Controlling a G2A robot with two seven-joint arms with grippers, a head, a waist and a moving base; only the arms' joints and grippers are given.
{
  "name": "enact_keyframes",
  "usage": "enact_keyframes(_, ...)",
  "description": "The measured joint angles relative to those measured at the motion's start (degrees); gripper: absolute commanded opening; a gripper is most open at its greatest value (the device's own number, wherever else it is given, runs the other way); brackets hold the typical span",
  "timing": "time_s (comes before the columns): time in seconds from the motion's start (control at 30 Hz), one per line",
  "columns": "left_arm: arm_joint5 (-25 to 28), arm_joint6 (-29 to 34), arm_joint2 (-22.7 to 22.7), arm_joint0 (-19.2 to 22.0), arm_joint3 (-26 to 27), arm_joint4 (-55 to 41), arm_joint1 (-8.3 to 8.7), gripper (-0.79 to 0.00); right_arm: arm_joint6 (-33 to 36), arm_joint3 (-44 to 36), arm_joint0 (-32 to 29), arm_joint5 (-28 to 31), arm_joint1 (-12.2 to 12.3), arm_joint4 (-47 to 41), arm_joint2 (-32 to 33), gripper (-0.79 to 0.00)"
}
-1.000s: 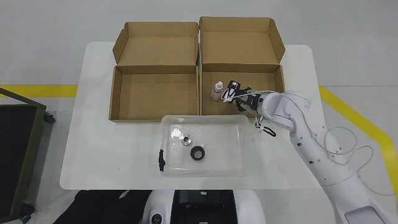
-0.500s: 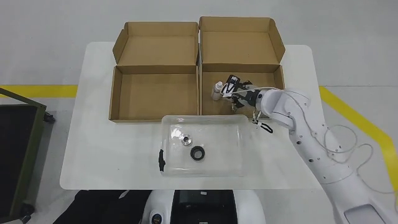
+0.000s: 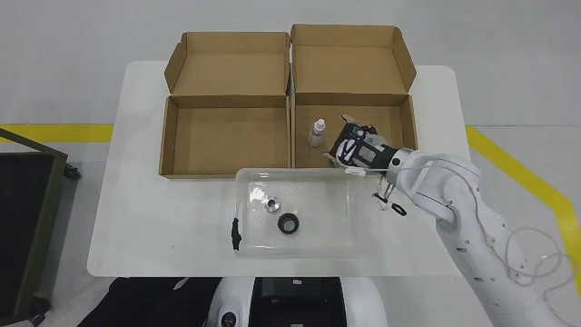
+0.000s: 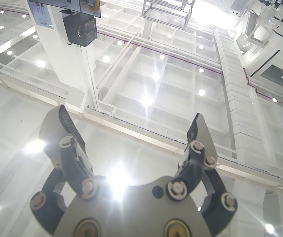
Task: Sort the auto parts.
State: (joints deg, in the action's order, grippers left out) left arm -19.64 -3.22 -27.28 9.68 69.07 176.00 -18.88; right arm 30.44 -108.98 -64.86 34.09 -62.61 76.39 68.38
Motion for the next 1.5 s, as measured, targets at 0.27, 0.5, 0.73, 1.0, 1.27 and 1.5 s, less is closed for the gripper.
enact_keyframes(0.27, 0.0, 0.0, 0.0, 0.0, 0.0, 0.0, 0.00, 0.000, -2.4, -10.3, -7.9, 3.0, 0.8, 0.9, 0.6, -0.154)
enact_keyframes(0.5, 0.0, 0.0, 0.0, 0.0, 0.0, 0.0, 0.00, 0.000, -5.1, -11.7, -12.0, 5.3, 1.1, 0.9, -0.4, -0.151)
enact_keyframes(0.73, 0.0, 0.0, 0.0, 0.0, 0.0, 0.0, 0.00, 0.000, -5.9, -9.4, -13.4, 7.7, 1.2, 0.6, -3.4, -0.169)
enact_keyframes(1.0, 0.0, 0.0, 0.0, 0.0, 0.0, 0.0, 0.00, 0.000, -5.9, -5.4, -11.4, 10.4, 0.8, 0.3, -7.9, -0.172)
enact_keyframes(1.27, 0.0, 0.0, 0.0, 0.0, 0.0, 0.0, 0.00, 0.000, -5.4, -1.2, -8.3, 12.0, 0.4, 0.3, -10.9, -0.169)
enact_keyframes(1.5, 0.0, 0.0, 0.0, 0.0, 0.0, 0.0, 0.00, 0.000, -4.1, 2.1, -4.8, 12.3, -0.4, 0.1, -14.3, -0.169)
